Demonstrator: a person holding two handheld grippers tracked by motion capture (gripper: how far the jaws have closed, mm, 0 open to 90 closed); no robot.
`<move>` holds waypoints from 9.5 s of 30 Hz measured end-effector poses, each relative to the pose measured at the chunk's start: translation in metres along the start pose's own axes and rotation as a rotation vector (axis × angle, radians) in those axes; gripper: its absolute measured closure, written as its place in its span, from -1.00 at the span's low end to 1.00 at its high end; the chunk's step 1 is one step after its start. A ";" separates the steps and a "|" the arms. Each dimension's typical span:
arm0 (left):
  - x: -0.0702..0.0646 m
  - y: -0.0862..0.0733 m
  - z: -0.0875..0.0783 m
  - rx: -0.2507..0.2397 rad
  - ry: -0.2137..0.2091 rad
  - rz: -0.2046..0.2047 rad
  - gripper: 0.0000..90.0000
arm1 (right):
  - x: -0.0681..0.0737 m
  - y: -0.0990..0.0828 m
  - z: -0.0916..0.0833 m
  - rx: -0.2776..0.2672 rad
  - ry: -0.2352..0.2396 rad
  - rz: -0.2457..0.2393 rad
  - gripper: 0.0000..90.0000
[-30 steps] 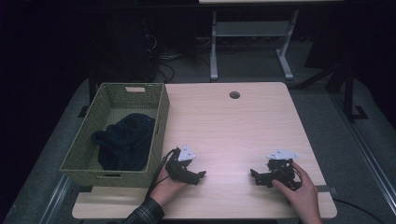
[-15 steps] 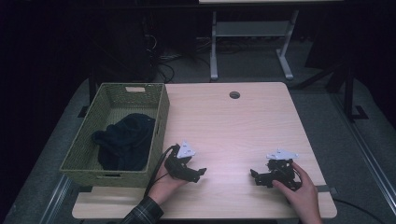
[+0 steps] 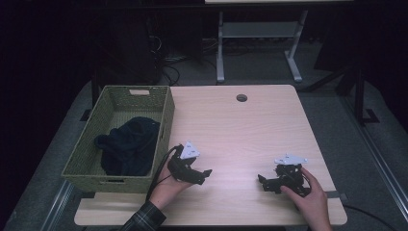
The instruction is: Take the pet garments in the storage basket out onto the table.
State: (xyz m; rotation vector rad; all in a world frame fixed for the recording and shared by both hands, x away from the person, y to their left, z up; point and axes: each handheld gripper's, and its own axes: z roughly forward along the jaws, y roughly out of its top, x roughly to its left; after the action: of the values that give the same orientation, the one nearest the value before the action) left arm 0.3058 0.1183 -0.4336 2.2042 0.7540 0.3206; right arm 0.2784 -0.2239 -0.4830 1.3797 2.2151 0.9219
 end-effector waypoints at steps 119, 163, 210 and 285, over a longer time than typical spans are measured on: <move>0.086 0.053 -0.100 -0.086 -0.034 0.061 -0.65 | 0.000 0.000 0.000 -0.002 0.005 -0.009 -0.99; 0.142 0.007 -0.152 -0.015 0.144 -0.070 -0.64 | 0.000 0.000 0.000 -0.002 0.005 -0.009 -0.99; 0.174 -0.055 -0.128 0.319 0.150 -0.177 0.39 | 0.000 0.000 0.000 -0.002 0.005 -0.010 -0.99; 0.179 0.015 -0.228 -0.307 0.038 -0.285 0.90 | 0.000 0.000 0.000 -0.002 0.005 -0.009 -0.99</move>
State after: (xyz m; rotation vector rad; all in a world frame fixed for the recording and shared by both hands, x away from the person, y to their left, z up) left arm 0.3522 0.3544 -0.2712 1.7816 0.9594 0.3117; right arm 0.2784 -0.2239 -0.4831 1.3664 2.2221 0.9251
